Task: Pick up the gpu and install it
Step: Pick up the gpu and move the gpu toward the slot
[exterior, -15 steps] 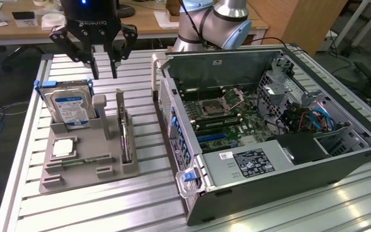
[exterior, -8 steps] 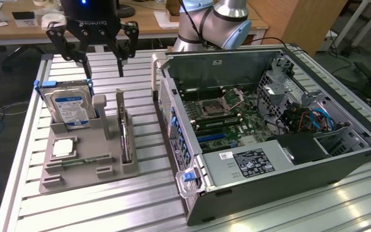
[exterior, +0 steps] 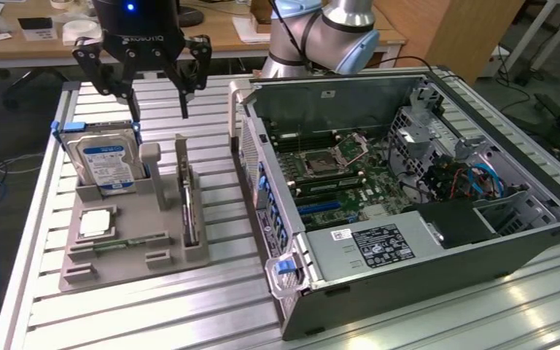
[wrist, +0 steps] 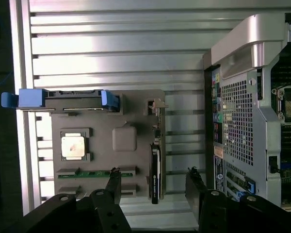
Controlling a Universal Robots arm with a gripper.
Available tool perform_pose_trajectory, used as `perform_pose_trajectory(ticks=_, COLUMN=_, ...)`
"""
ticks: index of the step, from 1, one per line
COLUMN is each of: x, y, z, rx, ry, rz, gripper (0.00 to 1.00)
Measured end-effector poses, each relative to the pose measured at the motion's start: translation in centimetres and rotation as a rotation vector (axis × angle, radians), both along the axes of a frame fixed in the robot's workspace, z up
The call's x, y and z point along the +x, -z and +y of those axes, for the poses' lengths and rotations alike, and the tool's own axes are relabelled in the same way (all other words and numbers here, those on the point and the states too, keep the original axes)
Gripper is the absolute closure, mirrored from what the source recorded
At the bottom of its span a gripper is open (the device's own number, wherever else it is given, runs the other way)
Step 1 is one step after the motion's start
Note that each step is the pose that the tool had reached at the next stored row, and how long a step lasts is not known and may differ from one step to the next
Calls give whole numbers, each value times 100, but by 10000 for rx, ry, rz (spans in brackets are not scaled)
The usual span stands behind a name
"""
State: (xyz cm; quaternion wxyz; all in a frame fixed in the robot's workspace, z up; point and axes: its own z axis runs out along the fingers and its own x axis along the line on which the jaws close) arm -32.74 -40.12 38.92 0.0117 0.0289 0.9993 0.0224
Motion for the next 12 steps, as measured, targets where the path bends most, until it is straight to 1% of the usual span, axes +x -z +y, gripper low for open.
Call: perform_pose_trajectory(ticks=12, x=0, y=29, z=-6, rx=-4, ry=-1, rz=0, gripper=35)
